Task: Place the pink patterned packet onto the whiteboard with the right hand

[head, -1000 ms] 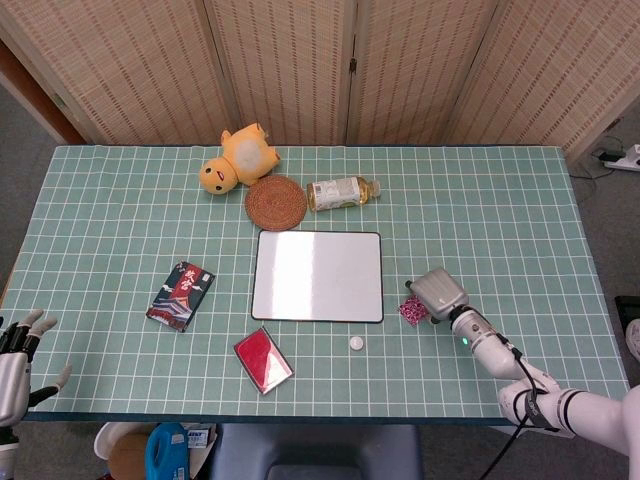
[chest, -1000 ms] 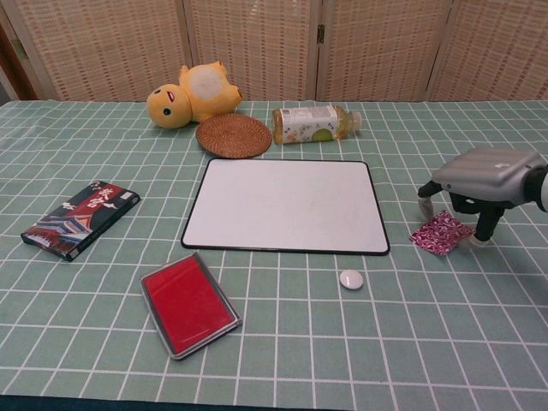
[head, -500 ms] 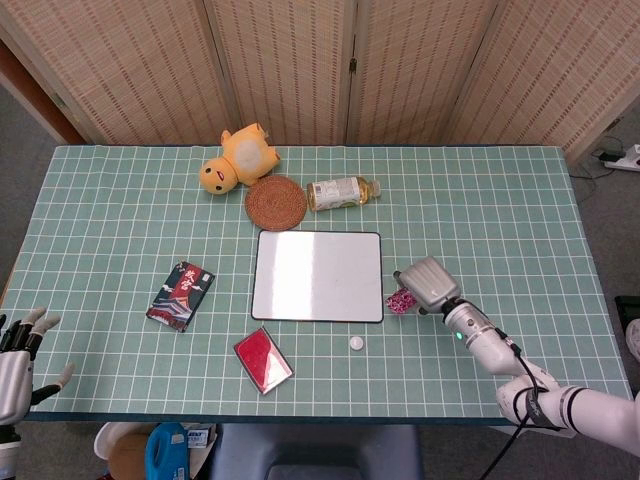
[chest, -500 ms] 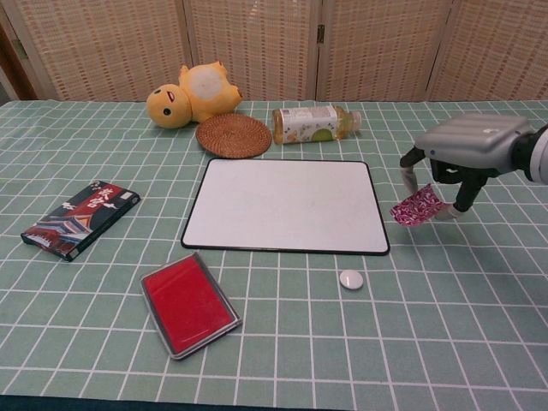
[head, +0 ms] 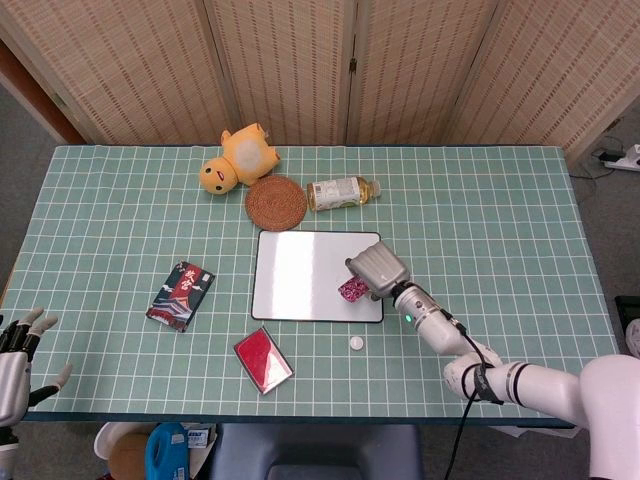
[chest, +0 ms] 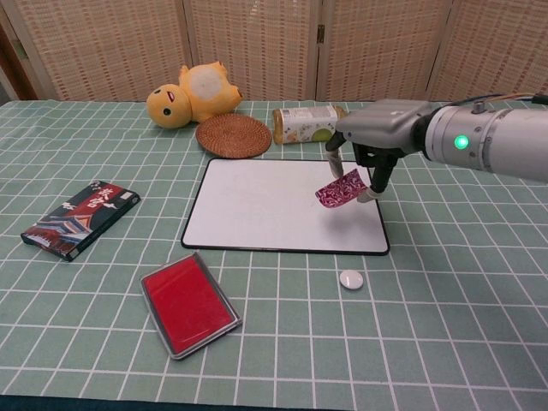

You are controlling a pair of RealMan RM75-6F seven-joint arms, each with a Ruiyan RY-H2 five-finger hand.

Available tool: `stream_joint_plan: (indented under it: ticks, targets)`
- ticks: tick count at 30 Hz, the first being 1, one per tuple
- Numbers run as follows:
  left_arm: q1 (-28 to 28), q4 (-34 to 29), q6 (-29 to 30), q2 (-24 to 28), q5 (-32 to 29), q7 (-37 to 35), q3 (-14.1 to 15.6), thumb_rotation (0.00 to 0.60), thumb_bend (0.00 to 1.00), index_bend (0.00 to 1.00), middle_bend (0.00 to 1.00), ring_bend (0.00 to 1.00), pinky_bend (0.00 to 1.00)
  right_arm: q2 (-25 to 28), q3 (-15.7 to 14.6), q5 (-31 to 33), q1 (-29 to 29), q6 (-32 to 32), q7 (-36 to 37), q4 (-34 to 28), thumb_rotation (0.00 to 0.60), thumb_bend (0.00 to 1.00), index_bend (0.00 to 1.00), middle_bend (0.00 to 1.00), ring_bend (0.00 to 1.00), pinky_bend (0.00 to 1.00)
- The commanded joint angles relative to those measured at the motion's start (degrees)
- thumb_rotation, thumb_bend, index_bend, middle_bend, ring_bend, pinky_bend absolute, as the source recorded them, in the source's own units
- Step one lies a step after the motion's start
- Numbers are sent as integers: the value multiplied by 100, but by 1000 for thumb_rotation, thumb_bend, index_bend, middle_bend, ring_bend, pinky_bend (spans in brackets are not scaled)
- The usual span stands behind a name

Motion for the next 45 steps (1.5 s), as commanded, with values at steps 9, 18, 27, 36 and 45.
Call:
stream_joint_plan:
  ticks: [9,18,27,36,45]
  targets:
    - [30,-6,24,36,-23,-15,-2,600,220,222,159,170,17,-652,91,1138,697,-234,-695,627,600,198,352,940,1000,1000]
    - [48,6,31,39,-42,-25,-3,600,220,222,159,170,5,-598,-20,1495,831,-123,-794,503,600,170,233,930,1000,1000]
    - [35,46,-5,31,-62,-53,-12,600,220,222,159,170,5,201,-387,-197,258,287,290,-544,600,170,296,932,1000,1000]
    - [11,32,-28,6,-41,-19,-11,600,220,222,159,170,5,548,-924,-1493,-136,532,1087,-900,600,170,380,939,1000,1000]
    - [17,24,-18,-11,-38,-2,-6,600,220,222,159,170,5,414,-1256,-2032,-245,441,1214,-890,600,170,395,942,1000,1000]
